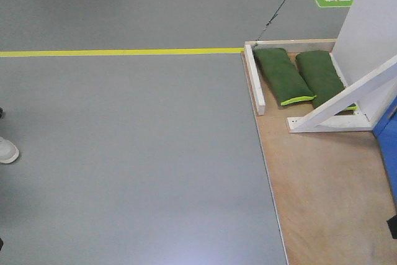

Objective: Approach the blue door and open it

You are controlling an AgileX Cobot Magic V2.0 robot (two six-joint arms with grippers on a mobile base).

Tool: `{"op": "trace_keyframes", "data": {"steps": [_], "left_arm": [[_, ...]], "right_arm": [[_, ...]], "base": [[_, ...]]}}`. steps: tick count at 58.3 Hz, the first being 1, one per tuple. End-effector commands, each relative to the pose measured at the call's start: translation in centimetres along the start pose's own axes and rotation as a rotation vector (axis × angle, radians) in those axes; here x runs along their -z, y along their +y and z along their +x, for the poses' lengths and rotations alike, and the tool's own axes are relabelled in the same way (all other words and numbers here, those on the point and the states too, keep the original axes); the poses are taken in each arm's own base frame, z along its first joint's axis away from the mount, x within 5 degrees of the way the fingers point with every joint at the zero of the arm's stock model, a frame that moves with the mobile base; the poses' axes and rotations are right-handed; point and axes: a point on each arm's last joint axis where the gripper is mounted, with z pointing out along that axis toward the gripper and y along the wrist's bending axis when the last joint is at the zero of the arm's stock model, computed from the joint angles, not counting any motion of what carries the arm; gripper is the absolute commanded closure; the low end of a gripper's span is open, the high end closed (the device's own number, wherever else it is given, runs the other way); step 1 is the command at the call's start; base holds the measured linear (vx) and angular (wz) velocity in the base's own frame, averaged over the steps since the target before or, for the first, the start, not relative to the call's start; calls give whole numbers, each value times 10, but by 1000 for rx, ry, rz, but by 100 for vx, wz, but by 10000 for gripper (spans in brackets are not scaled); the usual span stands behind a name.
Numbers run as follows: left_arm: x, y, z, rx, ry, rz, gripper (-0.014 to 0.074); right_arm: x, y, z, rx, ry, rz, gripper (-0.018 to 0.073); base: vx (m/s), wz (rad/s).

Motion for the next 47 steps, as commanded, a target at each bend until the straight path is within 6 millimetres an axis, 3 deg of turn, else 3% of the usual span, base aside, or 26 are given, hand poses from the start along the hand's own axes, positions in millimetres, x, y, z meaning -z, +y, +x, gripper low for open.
{"op": "trace_keyframes", "data": {"steps": [1, 47], "left_arm": [[4, 0, -17, 10, -121, 10, 524], [4, 0, -17, 10, -121, 10, 524]], "right_arm": [[1, 0, -7, 14, -95, 3, 547], [1, 0, -7, 14, -95, 3, 547]], "base": [[0, 2], [-10, 2]]}}
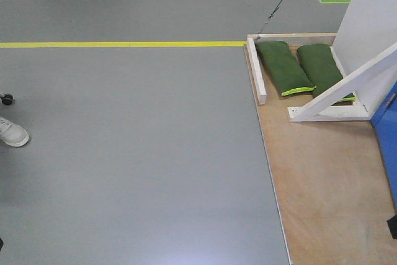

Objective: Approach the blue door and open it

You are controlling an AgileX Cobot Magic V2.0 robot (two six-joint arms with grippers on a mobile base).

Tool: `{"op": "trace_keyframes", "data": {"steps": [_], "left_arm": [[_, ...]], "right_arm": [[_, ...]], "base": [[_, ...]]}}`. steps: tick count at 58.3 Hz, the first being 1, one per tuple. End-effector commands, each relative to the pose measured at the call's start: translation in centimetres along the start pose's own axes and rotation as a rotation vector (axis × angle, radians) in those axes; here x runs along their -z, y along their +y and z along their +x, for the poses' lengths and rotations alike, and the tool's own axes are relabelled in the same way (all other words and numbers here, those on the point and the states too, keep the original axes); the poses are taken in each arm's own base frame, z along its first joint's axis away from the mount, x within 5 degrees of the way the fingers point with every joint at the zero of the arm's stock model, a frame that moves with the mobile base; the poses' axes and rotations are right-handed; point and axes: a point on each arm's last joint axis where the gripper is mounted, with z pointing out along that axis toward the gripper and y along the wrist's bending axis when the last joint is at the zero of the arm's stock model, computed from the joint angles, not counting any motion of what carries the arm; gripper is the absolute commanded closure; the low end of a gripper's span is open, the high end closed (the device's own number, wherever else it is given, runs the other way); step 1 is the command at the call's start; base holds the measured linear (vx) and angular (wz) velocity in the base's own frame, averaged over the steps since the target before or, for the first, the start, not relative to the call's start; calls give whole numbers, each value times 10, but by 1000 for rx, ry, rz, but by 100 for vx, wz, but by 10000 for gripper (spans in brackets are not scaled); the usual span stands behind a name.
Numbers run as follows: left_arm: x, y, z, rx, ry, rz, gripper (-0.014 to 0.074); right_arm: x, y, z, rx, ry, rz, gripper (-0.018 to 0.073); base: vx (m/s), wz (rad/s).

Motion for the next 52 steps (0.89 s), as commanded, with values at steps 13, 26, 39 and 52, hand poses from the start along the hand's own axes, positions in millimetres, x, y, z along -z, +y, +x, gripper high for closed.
{"op": "trace_keyframes", "data": {"steps": [13, 26, 39, 52], "left_arm": [[4, 0, -17, 10, -121, 10, 524], [4, 0, -17, 10, -121, 10, 524], [4, 0, -17, 10, -121, 10, 524], [4, 0, -17, 10, -121, 10, 524]], "right_arm": [[1, 0, -7, 14, -95, 3, 547], [1, 0, -7, 14, -95, 3, 547], [1, 0, -7, 14, -95, 3, 547], [1, 0, -7, 14, -95, 3, 547]], "base": [[-9, 4], [-1, -1], [0, 0], [0, 0]]}}
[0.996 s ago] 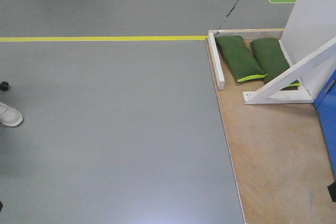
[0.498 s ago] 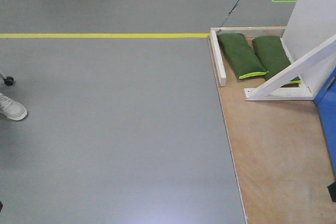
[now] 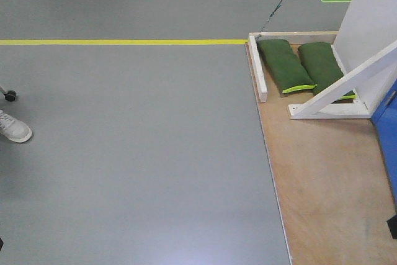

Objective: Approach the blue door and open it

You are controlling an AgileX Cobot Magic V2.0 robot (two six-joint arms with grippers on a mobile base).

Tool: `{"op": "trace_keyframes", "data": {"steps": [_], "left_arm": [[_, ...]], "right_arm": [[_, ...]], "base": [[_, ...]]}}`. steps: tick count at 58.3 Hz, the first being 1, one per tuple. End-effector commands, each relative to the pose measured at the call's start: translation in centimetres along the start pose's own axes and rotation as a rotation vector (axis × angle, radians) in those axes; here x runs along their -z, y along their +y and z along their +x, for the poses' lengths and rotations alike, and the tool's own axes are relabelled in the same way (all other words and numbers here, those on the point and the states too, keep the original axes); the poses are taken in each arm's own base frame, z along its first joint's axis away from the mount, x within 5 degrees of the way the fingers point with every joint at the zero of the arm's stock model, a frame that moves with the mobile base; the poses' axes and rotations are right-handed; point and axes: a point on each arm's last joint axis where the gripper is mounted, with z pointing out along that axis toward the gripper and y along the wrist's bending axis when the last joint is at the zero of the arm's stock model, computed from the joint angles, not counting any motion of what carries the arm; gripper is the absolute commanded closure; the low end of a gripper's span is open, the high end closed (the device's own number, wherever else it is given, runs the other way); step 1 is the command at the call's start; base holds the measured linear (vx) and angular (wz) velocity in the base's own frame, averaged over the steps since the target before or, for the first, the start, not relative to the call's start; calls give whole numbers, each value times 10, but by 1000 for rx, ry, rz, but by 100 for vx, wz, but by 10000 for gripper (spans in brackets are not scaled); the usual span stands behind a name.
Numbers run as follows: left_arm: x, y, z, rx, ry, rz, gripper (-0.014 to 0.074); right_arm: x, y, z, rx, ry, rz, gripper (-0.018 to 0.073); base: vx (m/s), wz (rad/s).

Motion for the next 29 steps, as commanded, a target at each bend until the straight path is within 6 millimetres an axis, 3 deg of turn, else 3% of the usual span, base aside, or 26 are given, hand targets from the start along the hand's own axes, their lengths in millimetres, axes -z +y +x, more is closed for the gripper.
{"op": "trace_keyframes", "data": {"steps": [1, 15, 22, 29], "left_arm": [[4, 0, -17, 10, -121, 10, 524], [4, 0, -17, 10, -121, 10, 524], [4, 0, -17, 10, -121, 10, 524], [4, 0, -17, 10, -121, 10, 524]], "right_arm": [[1, 0, -8, 14, -96, 3, 547], [3, 0, -19, 14, -118, 3, 547], [4, 1, -41, 12, -86, 6, 547], [1, 1, -82, 9, -94, 6, 547]], "base": [[0, 0], [0, 0], [0, 0], [0, 0]]}}
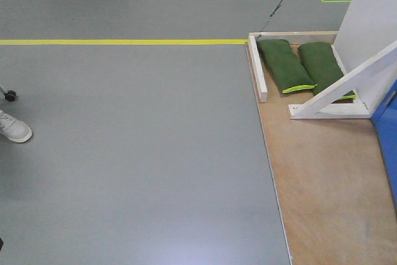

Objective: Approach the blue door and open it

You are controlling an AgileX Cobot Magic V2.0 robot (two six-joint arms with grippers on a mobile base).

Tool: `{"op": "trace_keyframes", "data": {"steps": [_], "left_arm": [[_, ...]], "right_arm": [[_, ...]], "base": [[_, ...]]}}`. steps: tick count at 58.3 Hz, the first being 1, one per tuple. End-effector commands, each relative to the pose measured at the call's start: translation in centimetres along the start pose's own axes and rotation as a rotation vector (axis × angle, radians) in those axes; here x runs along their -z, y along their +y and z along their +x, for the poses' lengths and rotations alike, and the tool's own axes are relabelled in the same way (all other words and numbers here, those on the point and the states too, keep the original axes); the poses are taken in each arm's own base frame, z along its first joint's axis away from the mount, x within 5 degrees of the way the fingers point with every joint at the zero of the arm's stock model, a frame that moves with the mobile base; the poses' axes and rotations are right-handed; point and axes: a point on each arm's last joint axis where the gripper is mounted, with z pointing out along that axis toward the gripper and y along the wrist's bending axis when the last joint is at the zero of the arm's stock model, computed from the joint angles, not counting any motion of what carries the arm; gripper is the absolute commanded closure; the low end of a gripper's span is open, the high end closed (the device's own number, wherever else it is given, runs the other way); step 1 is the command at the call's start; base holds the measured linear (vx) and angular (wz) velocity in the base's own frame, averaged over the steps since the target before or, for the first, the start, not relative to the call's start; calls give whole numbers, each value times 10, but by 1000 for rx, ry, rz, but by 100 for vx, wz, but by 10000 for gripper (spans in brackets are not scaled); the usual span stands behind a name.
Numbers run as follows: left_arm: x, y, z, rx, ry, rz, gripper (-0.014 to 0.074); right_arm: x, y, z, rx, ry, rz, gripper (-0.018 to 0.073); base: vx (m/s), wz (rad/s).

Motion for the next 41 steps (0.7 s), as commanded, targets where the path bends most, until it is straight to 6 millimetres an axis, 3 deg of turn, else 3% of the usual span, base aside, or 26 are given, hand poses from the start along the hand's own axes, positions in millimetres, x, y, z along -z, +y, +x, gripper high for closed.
{"op": "trace_keyframes", "data": {"steps": [1, 26, 34, 41], "left_arm": [[4, 0, -17, 10, -121, 10, 524], [4, 0, -17, 10, -121, 10, 524], [4, 0, -17, 10, -121, 10, 524], [4, 0, -17, 10, -121, 10, 524]], "right_arm": [[0, 1, -53, 9, -135, 3, 547], [-30, 6, -287, 69, -480, 18, 547], [-37, -2, -345, 115, -595, 115, 547], [-35, -21, -381, 166, -674, 292, 547]], "base": [[0, 0], [0, 0], [0, 0], [0, 0]]}}
